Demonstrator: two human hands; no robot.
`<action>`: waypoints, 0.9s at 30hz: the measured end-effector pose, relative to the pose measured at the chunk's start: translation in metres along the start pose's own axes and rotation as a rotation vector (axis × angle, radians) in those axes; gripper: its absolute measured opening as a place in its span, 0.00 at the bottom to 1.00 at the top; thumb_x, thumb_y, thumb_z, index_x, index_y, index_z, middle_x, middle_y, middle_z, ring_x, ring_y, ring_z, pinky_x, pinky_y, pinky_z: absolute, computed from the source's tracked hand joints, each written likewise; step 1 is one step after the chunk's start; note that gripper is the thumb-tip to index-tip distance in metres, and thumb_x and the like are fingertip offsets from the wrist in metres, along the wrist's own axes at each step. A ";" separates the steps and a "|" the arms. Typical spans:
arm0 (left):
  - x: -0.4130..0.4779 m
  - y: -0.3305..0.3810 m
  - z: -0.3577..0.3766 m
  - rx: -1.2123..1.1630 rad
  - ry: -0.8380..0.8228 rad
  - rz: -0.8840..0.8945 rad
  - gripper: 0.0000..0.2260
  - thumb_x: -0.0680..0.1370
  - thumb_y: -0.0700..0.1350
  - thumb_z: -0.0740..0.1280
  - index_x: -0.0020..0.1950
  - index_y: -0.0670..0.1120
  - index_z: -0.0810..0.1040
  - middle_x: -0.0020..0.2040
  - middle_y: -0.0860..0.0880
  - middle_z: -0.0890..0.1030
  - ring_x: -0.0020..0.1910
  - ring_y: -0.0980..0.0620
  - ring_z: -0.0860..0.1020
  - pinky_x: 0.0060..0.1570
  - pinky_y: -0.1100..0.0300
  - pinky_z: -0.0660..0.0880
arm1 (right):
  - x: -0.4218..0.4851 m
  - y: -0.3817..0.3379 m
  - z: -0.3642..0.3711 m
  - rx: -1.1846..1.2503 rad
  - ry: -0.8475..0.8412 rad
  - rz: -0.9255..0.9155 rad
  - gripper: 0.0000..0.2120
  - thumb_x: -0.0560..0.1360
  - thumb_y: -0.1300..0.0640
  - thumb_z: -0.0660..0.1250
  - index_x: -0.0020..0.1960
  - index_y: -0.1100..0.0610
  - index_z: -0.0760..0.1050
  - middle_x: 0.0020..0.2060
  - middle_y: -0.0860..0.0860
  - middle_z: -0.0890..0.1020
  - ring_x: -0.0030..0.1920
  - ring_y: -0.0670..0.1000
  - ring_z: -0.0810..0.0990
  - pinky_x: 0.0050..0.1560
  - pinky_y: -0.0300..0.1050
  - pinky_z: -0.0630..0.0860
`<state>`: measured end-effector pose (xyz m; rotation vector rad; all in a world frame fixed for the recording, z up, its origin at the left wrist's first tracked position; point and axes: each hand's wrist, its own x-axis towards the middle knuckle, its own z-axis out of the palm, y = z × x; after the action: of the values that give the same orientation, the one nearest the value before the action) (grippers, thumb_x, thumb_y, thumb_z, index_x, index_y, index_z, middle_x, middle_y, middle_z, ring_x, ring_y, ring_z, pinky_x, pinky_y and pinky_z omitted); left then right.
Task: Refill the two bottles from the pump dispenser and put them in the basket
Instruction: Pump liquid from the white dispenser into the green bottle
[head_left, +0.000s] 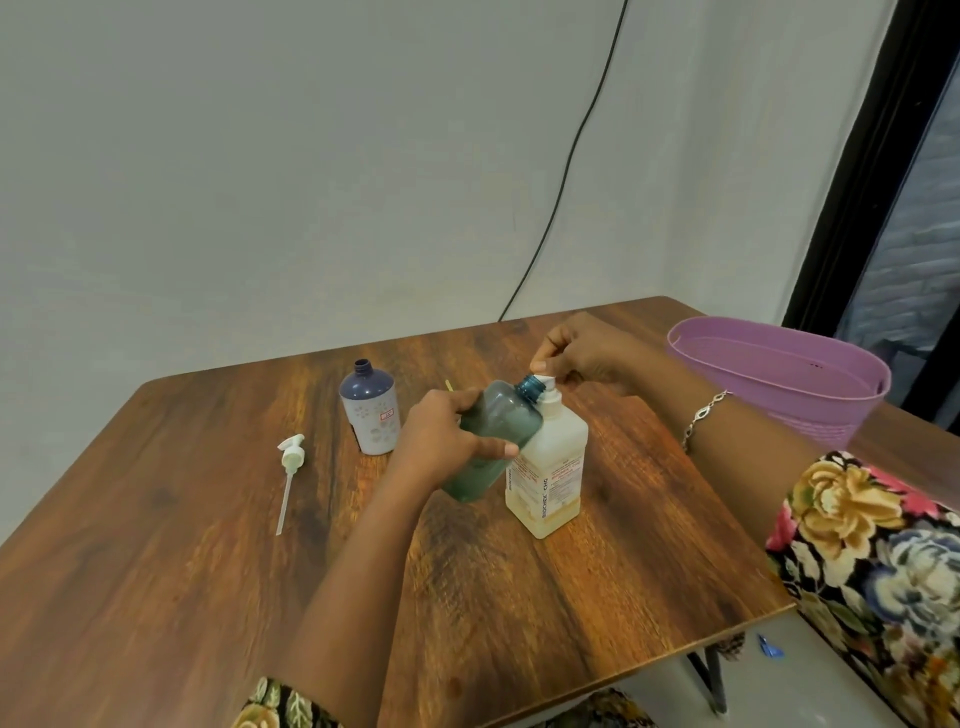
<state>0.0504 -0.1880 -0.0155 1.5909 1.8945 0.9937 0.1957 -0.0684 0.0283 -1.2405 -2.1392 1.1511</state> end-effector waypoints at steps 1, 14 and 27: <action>0.000 0.000 0.000 -0.005 0.002 0.000 0.36 0.66 0.45 0.76 0.72 0.43 0.65 0.68 0.46 0.72 0.65 0.47 0.70 0.65 0.48 0.69 | 0.000 -0.001 0.001 -0.009 0.000 0.002 0.06 0.73 0.66 0.67 0.38 0.60 0.76 0.36 0.54 0.80 0.35 0.48 0.75 0.35 0.38 0.72; 0.001 0.001 -0.004 0.002 0.001 0.015 0.36 0.66 0.46 0.76 0.71 0.44 0.67 0.66 0.46 0.74 0.63 0.48 0.72 0.63 0.50 0.70 | -0.004 0.002 0.002 0.028 0.076 -0.041 0.04 0.72 0.64 0.68 0.39 0.60 0.77 0.35 0.53 0.80 0.36 0.48 0.76 0.38 0.40 0.74; 0.002 0.008 -0.009 -0.020 0.027 0.027 0.36 0.65 0.45 0.77 0.70 0.44 0.68 0.65 0.47 0.75 0.62 0.49 0.73 0.63 0.50 0.69 | -0.011 -0.010 -0.004 0.051 0.081 -0.034 0.07 0.72 0.66 0.68 0.36 0.60 0.77 0.35 0.54 0.79 0.35 0.48 0.74 0.36 0.38 0.73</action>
<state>0.0482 -0.1877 -0.0037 1.6027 1.8798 1.0475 0.1988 -0.0789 0.0390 -1.2032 -2.0512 1.1157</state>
